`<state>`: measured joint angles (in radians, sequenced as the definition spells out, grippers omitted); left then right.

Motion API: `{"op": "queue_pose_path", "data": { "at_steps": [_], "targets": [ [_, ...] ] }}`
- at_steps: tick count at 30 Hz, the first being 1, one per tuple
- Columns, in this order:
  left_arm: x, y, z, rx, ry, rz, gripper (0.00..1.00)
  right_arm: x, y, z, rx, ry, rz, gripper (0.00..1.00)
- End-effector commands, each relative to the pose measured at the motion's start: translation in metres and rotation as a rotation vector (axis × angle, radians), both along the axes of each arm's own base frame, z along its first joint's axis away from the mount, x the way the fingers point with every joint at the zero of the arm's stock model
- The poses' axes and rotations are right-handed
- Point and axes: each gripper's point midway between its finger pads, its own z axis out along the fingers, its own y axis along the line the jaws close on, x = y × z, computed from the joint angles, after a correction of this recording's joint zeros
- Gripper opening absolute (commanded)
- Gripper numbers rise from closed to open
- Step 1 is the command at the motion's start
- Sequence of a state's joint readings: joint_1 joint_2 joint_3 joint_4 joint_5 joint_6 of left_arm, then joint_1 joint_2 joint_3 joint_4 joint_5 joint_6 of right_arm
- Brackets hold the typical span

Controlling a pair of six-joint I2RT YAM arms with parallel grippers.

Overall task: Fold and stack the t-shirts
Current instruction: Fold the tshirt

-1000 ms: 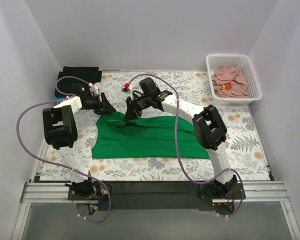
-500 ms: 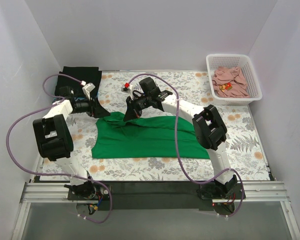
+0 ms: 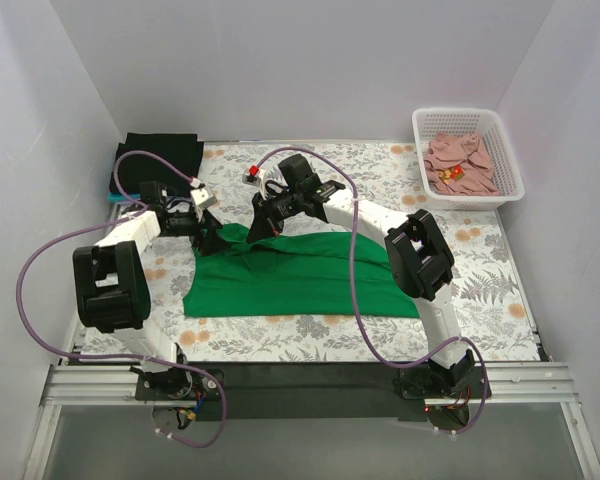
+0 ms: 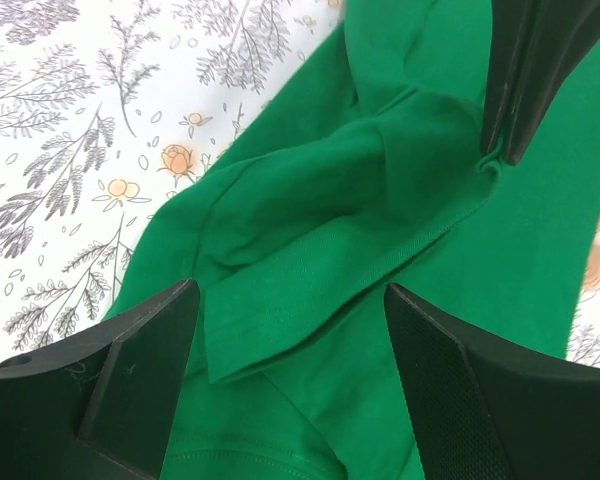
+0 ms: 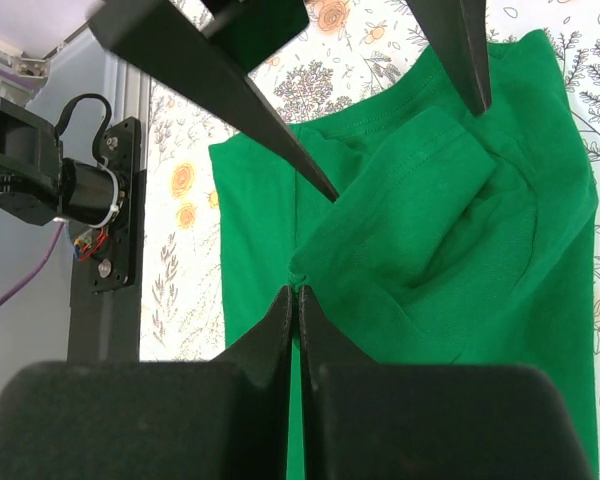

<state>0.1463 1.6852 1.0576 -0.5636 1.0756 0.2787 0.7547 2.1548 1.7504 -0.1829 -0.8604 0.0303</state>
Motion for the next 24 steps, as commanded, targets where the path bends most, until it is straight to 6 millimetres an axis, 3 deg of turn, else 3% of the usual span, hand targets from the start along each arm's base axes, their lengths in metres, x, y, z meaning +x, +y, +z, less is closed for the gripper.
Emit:
{"op": "queue_pose_path", "data": {
  "at_steps": [1, 6, 7, 13, 19, 24],
  "targets": [
    [0.004, 0.000, -0.011, 0.106, -0.094, -0.050, 0.73, 0.000, 0.007, 0.025, 0.060, -0.035, 0.025, 0.01],
    [0.008, 0.005, -0.025, 0.202, -0.085, -0.051, 0.63, -0.001, 0.006, 0.025, 0.063, -0.034, 0.029, 0.01],
    [0.003, 0.006, -0.029, 0.210, -0.055, -0.057, 0.48, -0.001, 0.005, 0.026, 0.063, -0.035, 0.029, 0.01],
    [-0.006, 0.004, -0.007, 0.201, -0.012, -0.080, 0.03, -0.002, 0.003, 0.025, 0.059, -0.033, 0.027, 0.01],
    [-0.007, 0.008, 0.027, 0.217, -0.013, -0.038, 0.00, -0.002, -0.003, 0.025, 0.056, -0.034, 0.020, 0.01],
    [-0.019, 0.009, 0.038, 0.232, 0.009, -0.040, 0.00, -0.006, -0.006, 0.025, 0.054, -0.031, 0.025, 0.01]
  ]
}}
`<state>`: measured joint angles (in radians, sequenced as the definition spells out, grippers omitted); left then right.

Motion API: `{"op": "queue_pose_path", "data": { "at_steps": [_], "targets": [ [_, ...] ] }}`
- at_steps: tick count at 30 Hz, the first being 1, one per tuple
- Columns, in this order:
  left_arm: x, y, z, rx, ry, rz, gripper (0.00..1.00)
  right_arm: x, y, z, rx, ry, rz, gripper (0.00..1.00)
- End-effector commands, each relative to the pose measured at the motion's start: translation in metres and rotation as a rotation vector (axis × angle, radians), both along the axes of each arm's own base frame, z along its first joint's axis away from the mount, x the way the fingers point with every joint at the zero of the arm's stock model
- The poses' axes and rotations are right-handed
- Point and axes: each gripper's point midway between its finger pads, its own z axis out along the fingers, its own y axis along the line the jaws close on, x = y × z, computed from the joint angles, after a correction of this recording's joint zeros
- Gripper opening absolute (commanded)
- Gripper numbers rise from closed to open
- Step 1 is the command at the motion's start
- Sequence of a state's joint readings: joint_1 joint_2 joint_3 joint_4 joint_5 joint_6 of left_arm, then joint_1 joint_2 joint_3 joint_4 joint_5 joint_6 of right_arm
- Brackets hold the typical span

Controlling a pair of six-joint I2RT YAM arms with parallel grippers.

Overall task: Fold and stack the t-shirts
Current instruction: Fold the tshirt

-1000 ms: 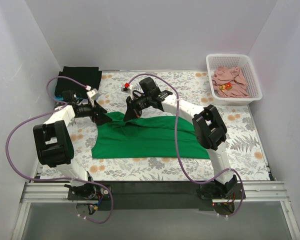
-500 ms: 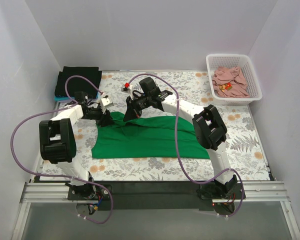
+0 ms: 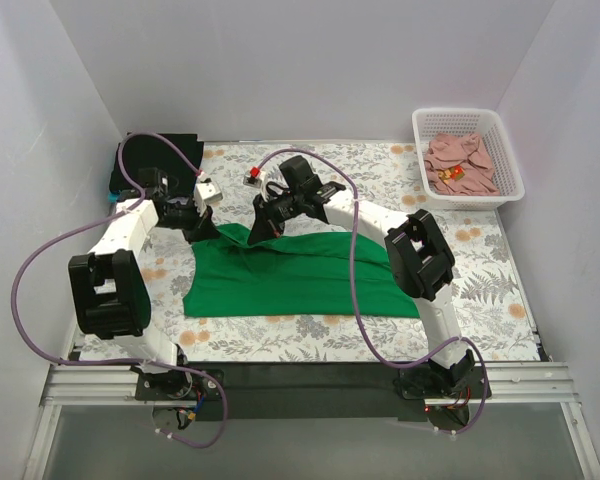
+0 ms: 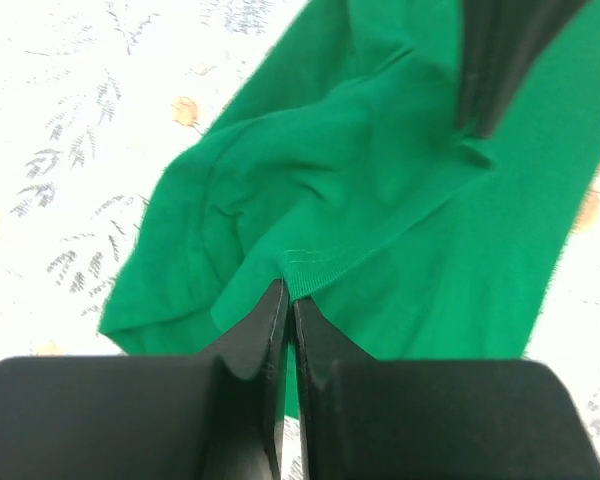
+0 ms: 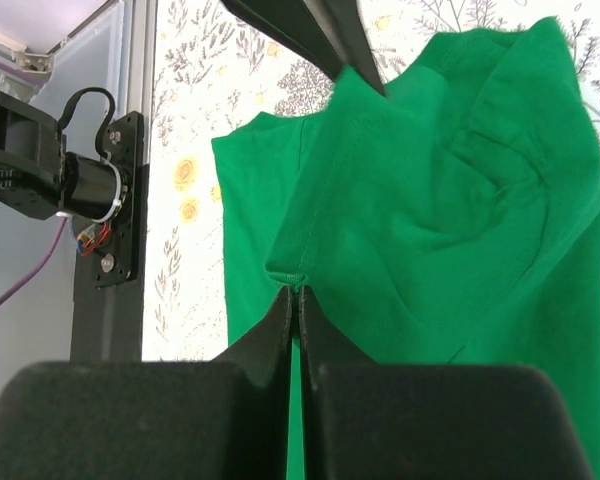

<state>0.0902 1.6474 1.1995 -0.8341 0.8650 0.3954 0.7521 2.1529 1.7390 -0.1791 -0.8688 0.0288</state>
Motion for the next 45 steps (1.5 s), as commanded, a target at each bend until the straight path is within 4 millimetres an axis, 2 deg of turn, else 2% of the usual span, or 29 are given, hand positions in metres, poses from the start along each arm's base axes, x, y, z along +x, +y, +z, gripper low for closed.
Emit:
{"op": "queue_pose_path", "data": {
  "at_steps": [1, 10, 18, 27, 32, 35, 39, 44, 45],
  "targets": [
    [-0.016, 0.000, 0.024, 0.015, 0.008, -0.007, 0.00, -0.005, -0.005, 0.029, 0.057, -0.042, 0.022, 0.01],
    [-0.041, 0.001, 0.030, 0.034, 0.075, -0.015, 0.00, -0.016, -0.014, 0.024, 0.047, -0.023, 0.036, 0.01],
    [-0.054, -0.003, 0.043, 0.023, 0.090, -0.026, 0.00, -0.024, -0.019, 0.026, 0.047, -0.022, 0.045, 0.01],
    [-0.066, -0.004, 0.042, 0.046, 0.136, -0.040, 0.00, -0.030, -0.025, 0.012, 0.021, 0.011, 0.048, 0.01],
    [-0.079, -0.005, 0.023, 0.066, 0.200, -0.052, 0.00, -0.031, -0.027, 0.001, 0.005, 0.011, 0.057, 0.01],
    [-0.086, -0.004, 0.003, 0.088, 0.242, -0.051, 0.00, -0.033, -0.028, -0.009, -0.013, 0.011, 0.059, 0.01],
    [-0.094, -0.007, -0.016, 0.109, 0.282, -0.056, 0.00, -0.035, -0.034, -0.030, -0.061, 0.016, 0.049, 0.01],
    [-0.106, -0.005, -0.041, 0.134, 0.332, -0.058, 0.00, -0.050, -0.040, -0.057, -0.118, 0.051, 0.074, 0.01],
    [-0.110, -0.012, -0.044, 0.139, 0.344, -0.088, 0.00, -0.051, -0.041, -0.060, -0.127, 0.052, 0.076, 0.01]
  ]
}}
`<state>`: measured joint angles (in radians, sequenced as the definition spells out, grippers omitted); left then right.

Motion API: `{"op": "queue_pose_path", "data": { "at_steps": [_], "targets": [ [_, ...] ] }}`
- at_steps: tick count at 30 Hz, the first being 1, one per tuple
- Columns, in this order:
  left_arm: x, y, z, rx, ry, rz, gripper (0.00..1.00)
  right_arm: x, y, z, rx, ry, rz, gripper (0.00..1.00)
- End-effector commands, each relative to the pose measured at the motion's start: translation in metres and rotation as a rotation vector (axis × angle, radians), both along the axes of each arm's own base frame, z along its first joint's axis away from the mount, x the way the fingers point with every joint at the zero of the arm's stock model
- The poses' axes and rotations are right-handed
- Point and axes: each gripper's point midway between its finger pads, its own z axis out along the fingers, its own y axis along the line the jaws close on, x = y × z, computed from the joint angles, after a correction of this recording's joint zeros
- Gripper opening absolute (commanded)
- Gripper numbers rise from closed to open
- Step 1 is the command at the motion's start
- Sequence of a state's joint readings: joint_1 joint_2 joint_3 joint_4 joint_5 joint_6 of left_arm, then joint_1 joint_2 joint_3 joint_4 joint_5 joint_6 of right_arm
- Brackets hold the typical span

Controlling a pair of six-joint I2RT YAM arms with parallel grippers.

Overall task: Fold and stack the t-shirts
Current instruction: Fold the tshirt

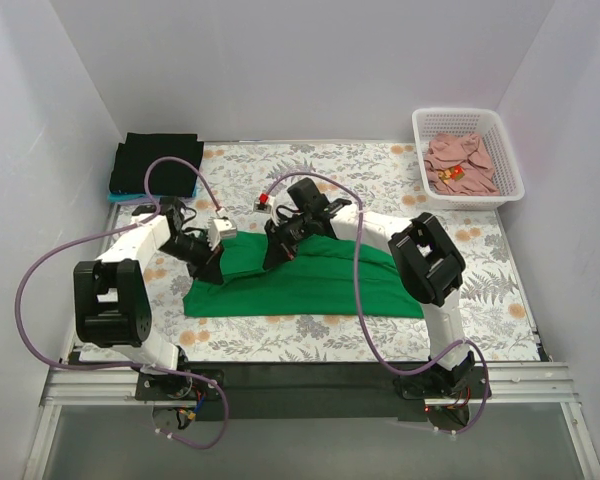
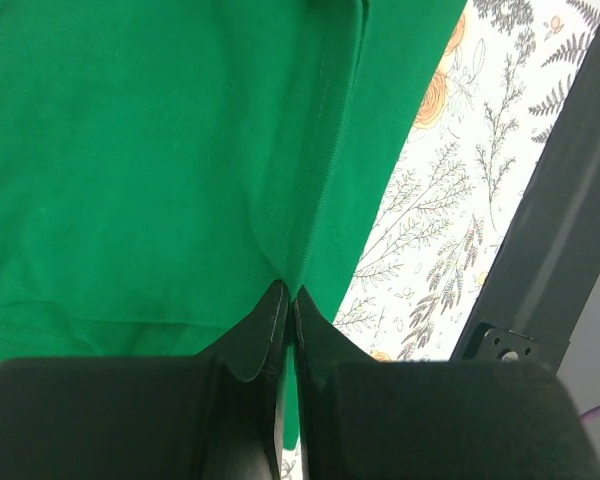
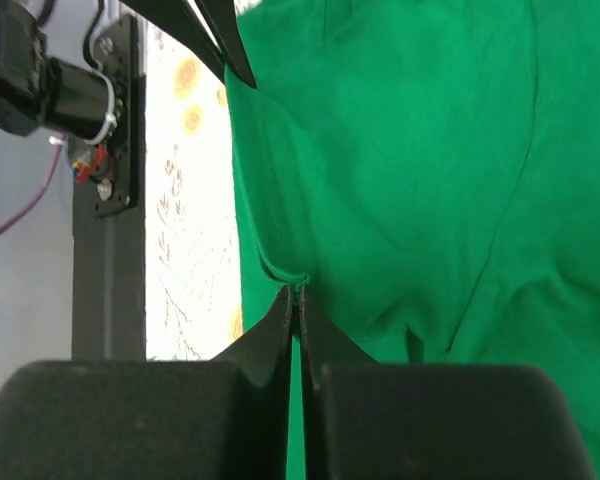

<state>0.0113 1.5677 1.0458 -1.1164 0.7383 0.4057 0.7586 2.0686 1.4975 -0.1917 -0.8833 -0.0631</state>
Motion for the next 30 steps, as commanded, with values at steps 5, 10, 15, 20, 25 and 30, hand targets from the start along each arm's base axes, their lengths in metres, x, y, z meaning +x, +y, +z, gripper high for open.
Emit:
{"op": "queue_pose_path", "data": {
  "at_steps": [5, 10, 15, 20, 25, 30],
  "targets": [
    [-0.015, -0.010, -0.022, 0.020, 0.038, -0.027, 0.19, -0.002, -0.017, -0.013, -0.076, -0.055, 0.003, 0.37],
    [-0.015, -0.016, -0.019, 0.011, 0.025, -0.023, 0.37, 0.033, -0.087, 0.013, -0.168, -0.079, -0.104, 0.49],
    [-0.008, -0.022, -0.009, -0.011, 0.010, 0.004, 0.45, 0.063, -0.185, 0.010, -0.410, -0.182, -0.267, 0.49],
    [-0.005, -0.020, -0.019, 0.010, 0.010, 0.036, 0.46, 0.069, -0.284, -0.016, -0.691, -0.274, -0.357, 0.38],
    [-0.002, -0.019, -0.021, 0.017, 0.019, 0.053, 0.47, 0.061, -0.333, -0.034, -0.883, -0.327, -0.321, 0.28],
    [0.001, -0.020, -0.016, 0.011, 0.009, 0.059, 0.48, 0.049, -0.354, -0.054, -0.959, -0.285, -0.291, 0.26]
  ]
}}
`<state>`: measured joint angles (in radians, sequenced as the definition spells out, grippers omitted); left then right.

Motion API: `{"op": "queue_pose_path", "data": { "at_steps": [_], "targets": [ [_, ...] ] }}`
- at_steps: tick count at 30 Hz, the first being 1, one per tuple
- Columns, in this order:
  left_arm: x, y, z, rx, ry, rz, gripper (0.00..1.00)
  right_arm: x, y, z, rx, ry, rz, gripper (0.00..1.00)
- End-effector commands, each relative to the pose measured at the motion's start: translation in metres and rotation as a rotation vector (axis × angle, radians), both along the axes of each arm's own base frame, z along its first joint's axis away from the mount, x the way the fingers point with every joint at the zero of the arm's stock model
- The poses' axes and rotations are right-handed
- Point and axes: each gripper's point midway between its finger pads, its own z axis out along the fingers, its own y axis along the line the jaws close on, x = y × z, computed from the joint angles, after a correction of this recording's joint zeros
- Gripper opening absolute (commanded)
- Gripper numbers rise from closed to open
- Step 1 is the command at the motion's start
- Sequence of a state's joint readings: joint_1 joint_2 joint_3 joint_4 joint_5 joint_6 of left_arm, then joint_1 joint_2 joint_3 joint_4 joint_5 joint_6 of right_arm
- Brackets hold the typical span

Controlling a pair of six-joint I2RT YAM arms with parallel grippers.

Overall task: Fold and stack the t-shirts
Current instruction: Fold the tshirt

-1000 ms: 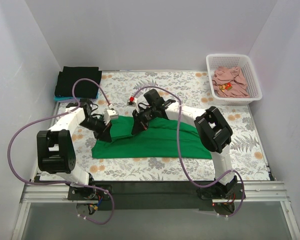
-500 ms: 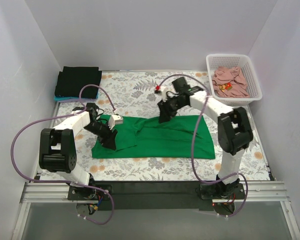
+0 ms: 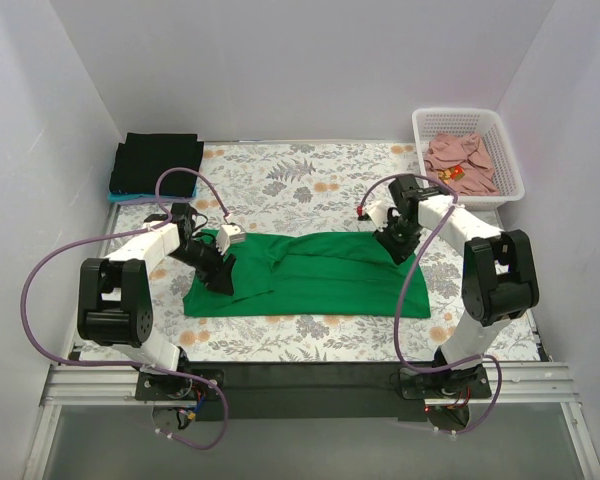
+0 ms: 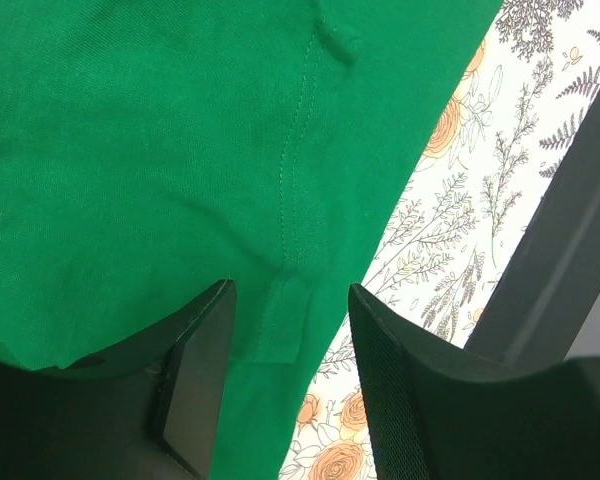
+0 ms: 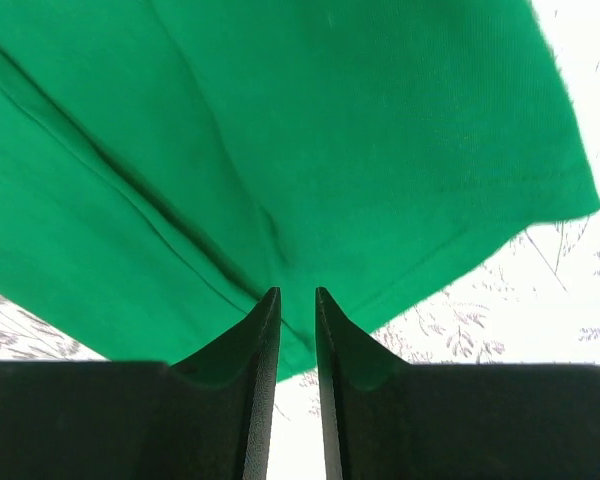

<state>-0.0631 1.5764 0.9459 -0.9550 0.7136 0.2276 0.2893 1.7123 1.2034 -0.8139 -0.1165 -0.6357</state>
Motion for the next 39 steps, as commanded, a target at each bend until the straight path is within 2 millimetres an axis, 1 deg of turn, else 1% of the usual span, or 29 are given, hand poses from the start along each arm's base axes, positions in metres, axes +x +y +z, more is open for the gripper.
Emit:
{"op": "queue_pose_path", "data": {
  "at_steps": [1, 6, 13, 17, 24, 27, 29, 30, 31, 34, 36, 37, 39],
  "targets": [
    [0.009, -0.004, 0.011, -0.013, -0.057, 0.002, 0.48, -0.003, -0.021, -0.006, -0.083, 0.015, 0.025, 0.26],
    [0.009, -0.004, 0.011, -0.015, -0.057, 0.001, 0.49, -0.005, -0.020, -0.014, -0.077, 0.041, 0.021, 0.27],
    [0.006, -0.003, 0.010, -0.013, -0.056, 0.002, 0.49, -0.008, -0.011, -0.017, -0.035, 0.073, 0.018, 0.37],
    [0.007, -0.004, 0.010, -0.018, -0.054, 0.002, 0.50, -0.010, -0.008, -0.017, -0.021, 0.084, 0.017, 0.37],
    [0.007, -0.005, 0.010, -0.022, -0.048, 0.003, 0.51, -0.005, -0.005, -0.023, -0.021, 0.096, 0.016, 0.37],
    [0.008, -0.004, 0.010, -0.016, -0.054, 0.002, 0.51, -0.005, -0.003, -0.025, -0.015, 0.103, 0.017, 0.35],
    [0.006, -0.003, 0.009, -0.008, -0.052, 0.003, 0.51, -0.003, -0.003, -0.026, -0.015, 0.103, 0.017, 0.31],
    [0.005, -0.003, 0.008, -0.008, -0.049, 0.003, 0.51, -0.002, -0.003, -0.025, -0.014, 0.100, 0.014, 0.26],
    [0.005, -0.003, 0.008, -0.008, -0.046, 0.003, 0.51, -0.003, -0.003, -0.025, -0.014, 0.102, 0.012, 0.23],
    [0.004, -0.002, 0.007, -0.007, -0.049, 0.001, 0.51, -0.003, -0.005, -0.022, -0.020, 0.094, 0.013, 0.22],
    [0.005, -0.003, 0.007, -0.008, -0.051, 0.001, 0.52, -0.002, -0.004, -0.020, -0.019, 0.090, 0.014, 0.25],
    [0.005, -0.003, 0.007, -0.010, -0.048, 0.002, 0.51, -0.001, -0.003, -0.018, -0.012, 0.083, 0.014, 0.30],
    [0.006, -0.003, 0.008, -0.012, -0.047, 0.002, 0.51, -0.002, -0.002, -0.014, -0.005, 0.086, 0.012, 0.32]
  ]
}}
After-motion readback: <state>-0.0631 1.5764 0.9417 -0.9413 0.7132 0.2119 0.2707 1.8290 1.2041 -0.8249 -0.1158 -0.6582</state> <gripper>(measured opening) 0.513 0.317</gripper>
